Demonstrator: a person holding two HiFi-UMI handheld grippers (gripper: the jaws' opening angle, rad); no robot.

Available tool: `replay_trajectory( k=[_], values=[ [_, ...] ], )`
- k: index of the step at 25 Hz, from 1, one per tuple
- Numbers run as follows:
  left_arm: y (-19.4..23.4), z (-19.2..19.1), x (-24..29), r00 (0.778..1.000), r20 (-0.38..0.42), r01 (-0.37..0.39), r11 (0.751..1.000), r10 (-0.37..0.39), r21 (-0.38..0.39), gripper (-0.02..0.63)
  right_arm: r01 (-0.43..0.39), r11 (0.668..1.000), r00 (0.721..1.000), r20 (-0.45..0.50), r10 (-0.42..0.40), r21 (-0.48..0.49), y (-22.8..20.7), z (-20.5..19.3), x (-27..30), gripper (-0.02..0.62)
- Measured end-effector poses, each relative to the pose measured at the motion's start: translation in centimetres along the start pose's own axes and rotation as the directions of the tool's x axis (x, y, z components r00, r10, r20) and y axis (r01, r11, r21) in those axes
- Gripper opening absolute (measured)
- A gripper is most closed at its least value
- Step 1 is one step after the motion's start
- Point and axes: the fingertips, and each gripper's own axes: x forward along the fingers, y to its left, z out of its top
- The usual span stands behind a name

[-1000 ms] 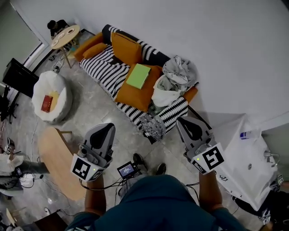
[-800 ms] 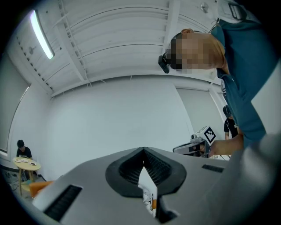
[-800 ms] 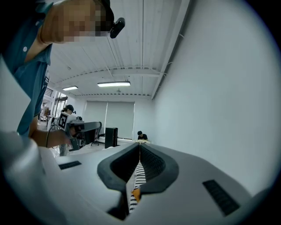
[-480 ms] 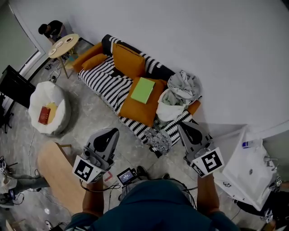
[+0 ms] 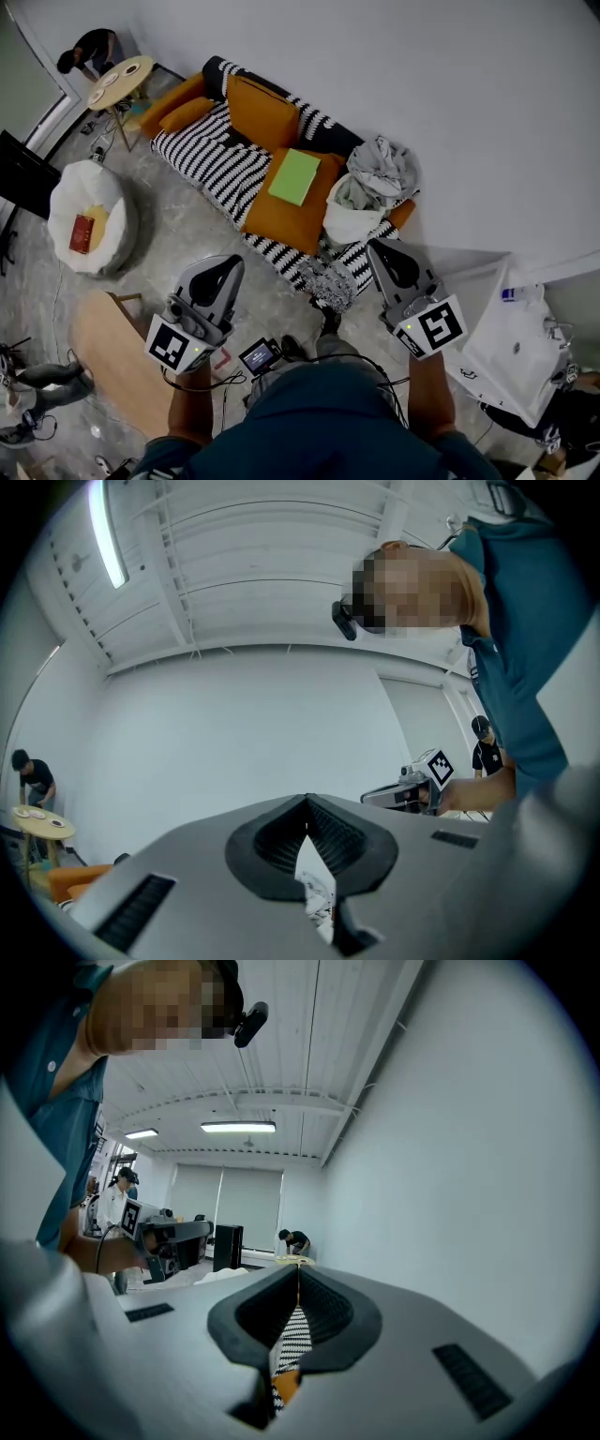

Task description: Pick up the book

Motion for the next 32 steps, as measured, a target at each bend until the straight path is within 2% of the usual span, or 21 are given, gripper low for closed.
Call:
replay_trajectory(
  k=[12,20,25,32],
  values=[
    [1.1,-1.1,7.1,0.999,-0.042,-0.026,0.999,0.028,0.039,0.003,-0.04,0.999,0.998,0.047,0.038,0.036,-7.2,-1.5,2.3,0.014],
    [1.3,-1.4,13.7,0.998,-0.03,-0.051,0.997,0.053,0.052,0.003,-0.097,0.994,0.993,0.069,0.093,0.058,-12.7,-2.9,3.8,0.014],
    [1.7,-2.7,15.7,0.994,-0.057,-0.086,0.995,0.089,0.054,0.003,-0.141,0.987,0.988,0.066,0.137,0.07,-14.9,-4.3,5.3,0.014],
    [3.6,-4.1,17.3,0.992,-0.07,-0.1,0.994,0.103,0.042,0.003,-0.161,0.981,0.987,0.036,0.158,0.106,-16.4,-6.7,8.1,0.014]
  ],
)
